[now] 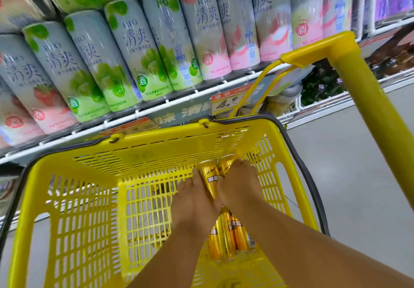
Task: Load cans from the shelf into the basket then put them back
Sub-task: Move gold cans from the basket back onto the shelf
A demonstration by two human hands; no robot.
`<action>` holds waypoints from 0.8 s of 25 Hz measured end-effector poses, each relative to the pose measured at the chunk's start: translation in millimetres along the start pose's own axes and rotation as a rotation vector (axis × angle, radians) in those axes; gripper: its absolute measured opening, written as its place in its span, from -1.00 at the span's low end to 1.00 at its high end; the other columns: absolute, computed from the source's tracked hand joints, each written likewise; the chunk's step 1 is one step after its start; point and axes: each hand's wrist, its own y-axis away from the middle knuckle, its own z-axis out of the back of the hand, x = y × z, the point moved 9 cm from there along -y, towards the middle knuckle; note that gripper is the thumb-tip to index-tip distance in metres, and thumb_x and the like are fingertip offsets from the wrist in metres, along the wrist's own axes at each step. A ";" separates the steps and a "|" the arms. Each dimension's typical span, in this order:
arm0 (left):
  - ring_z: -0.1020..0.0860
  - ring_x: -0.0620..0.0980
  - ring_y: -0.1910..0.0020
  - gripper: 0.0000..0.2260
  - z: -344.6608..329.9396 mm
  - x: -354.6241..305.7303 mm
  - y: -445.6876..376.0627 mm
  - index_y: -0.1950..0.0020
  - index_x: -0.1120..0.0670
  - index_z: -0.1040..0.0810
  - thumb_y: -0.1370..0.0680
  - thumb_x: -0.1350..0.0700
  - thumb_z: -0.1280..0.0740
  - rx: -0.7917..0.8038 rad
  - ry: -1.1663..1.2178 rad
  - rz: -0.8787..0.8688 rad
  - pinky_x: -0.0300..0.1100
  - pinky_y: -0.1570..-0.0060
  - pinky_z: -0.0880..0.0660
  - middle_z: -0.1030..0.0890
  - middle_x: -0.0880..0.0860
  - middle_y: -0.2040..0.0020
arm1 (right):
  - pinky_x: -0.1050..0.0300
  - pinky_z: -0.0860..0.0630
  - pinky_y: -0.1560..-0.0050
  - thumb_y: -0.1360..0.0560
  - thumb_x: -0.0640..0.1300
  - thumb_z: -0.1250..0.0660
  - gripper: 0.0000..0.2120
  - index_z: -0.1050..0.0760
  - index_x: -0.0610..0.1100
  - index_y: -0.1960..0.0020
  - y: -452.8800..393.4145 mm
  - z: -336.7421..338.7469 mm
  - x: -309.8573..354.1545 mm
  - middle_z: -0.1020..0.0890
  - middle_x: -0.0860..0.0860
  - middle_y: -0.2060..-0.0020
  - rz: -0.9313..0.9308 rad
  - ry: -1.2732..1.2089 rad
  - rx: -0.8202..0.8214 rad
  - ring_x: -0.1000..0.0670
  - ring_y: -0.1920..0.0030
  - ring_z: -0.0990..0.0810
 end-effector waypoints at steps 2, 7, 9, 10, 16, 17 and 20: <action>-0.47 0.10 -0.34 -0.06 -14.4 9.1 -5.1 -0.60 0.06 -0.10 -0.42 -0.54 -0.08 0.043 0.245 0.124 0.03 -0.20 -0.53 -0.47 0.07 -0.38 | 0.09 -0.39 -0.04 -0.56 -0.07 -0.29 -0.64 -0.41 -0.25 -0.27 -6.9 -1.7 2.4 -0.48 -0.17 -0.19 0.034 0.019 0.003 -0.15 -0.21 -0.49; -0.61 0.02 0.17 -0.25 -35.1 39.0 -14.2 -0.04 0.04 -0.48 -0.18 -0.54 -0.39 0.062 0.639 0.349 -0.13 0.31 -0.52 -0.60 0.06 0.06 | 0.11 -0.46 0.01 -0.49 0.10 -0.45 -0.47 -0.41 -0.20 -0.29 -17.6 -22.7 -8.1 -0.56 -0.09 -0.18 -0.034 -0.111 0.166 -0.10 -0.18 -0.58; -0.56 -0.06 0.30 -0.52 -25.1 39.5 -12.0 0.09 0.04 -0.49 -0.32 -0.31 -0.52 0.077 0.713 0.365 -0.22 0.42 -0.36 -0.59 0.01 0.20 | 0.12 -0.41 0.07 -0.44 0.09 -0.52 -0.44 -0.40 -0.17 -0.27 -19.6 -26.8 -15.4 -0.60 -0.06 -0.14 -0.097 -0.234 0.196 -0.10 -0.12 -0.60; -0.54 -0.10 0.33 -0.63 -22.5 40.3 -11.3 0.12 0.01 -0.50 -0.36 -0.20 -0.55 0.075 0.745 0.361 -0.24 0.42 -0.33 -0.59 -0.02 0.24 | 0.13 -0.42 0.07 -0.40 0.10 -0.55 -0.44 -0.43 -0.15 -0.24 -18.2 -25.6 -16.7 -0.62 -0.04 -0.11 -0.108 -0.273 0.196 -0.08 -0.07 -0.59; -0.61 -0.12 0.20 -0.75 23.7 44.3 15.9 0.06 -0.03 -0.58 -0.38 -0.02 -0.58 -0.017 0.804 0.299 -0.25 0.32 -0.40 -0.66 -0.04 0.15 | 0.23 -0.39 0.29 -0.33 0.12 -0.57 -0.49 -0.49 -0.08 -0.15 16.3 11.0 5.6 -0.63 0.06 0.02 -0.037 -0.391 0.151 0.04 0.07 -0.58; -0.61 -0.16 0.21 -0.76 38.5 42.7 26.1 0.06 -0.03 -0.59 -0.38 -0.01 -0.58 -0.024 0.812 0.286 -0.27 0.34 -0.40 -0.66 -0.07 0.17 | 0.20 -0.45 0.25 -0.32 0.12 -0.57 -0.52 -0.51 -0.06 -0.11 26.9 23.7 11.9 -0.64 0.08 0.05 -0.019 -0.406 0.155 0.05 0.08 -0.60; -0.61 -0.23 0.26 -0.77 85.3 36.2 59.0 0.07 -0.08 -0.61 -0.37 -0.04 -0.59 -0.055 0.809 0.230 -0.34 0.37 -0.40 -0.66 -0.11 0.20 | 0.14 -0.56 0.14 -0.32 0.11 -0.57 -0.62 -0.54 0.03 -0.04 61.7 69.8 24.2 -0.65 0.14 0.13 0.023 -0.484 0.142 0.11 0.11 -0.62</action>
